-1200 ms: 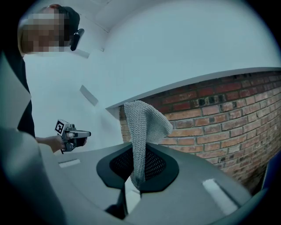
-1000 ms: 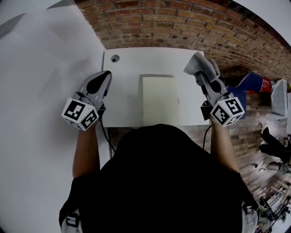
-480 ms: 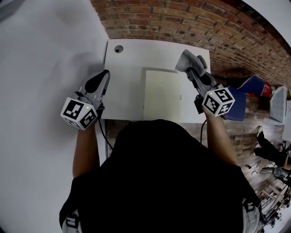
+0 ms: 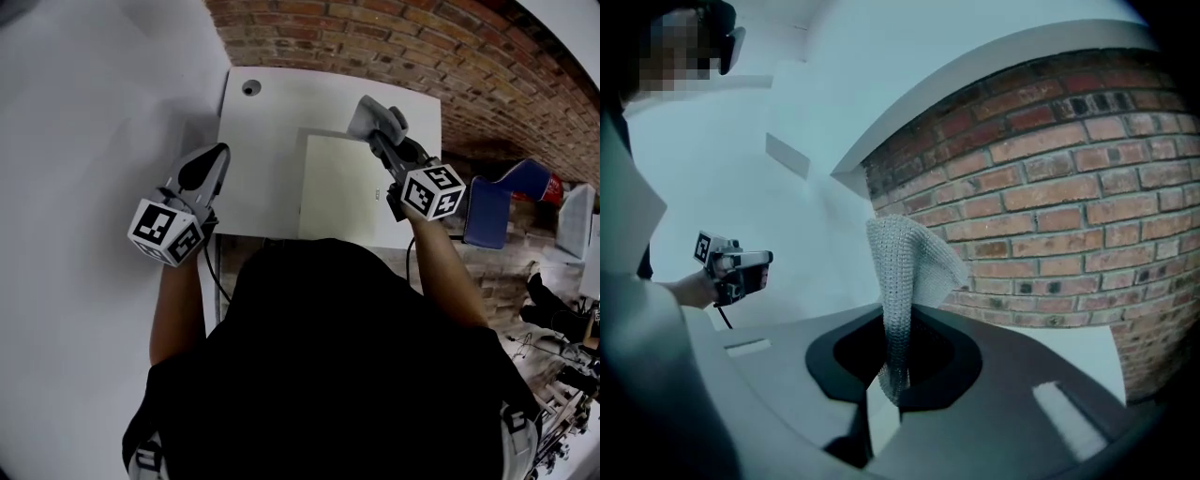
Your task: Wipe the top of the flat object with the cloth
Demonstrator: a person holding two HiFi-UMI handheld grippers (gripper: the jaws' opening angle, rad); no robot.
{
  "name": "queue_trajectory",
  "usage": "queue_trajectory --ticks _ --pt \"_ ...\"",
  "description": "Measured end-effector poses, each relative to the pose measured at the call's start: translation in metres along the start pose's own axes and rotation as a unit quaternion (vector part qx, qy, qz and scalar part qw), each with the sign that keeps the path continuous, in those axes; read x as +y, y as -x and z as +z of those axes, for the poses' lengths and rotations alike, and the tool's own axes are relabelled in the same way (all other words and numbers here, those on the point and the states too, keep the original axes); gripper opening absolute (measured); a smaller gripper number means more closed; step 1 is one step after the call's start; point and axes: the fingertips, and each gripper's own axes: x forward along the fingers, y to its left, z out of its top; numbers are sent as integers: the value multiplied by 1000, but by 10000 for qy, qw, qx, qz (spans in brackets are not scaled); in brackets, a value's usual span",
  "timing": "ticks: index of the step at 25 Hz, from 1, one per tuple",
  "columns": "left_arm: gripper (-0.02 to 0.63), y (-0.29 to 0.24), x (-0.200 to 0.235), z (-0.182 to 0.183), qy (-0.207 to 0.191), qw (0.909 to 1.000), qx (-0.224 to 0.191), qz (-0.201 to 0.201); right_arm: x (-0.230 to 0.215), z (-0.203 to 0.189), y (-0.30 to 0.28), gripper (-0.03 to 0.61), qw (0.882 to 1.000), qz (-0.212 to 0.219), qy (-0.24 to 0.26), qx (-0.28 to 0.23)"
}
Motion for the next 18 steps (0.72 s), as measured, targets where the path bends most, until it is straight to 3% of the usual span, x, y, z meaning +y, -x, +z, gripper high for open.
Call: queue_trajectory --ticks 18 --pt "2 7 2 -24 126 9998 163 65 12 -78 -61 11 9956 390 -326 782"
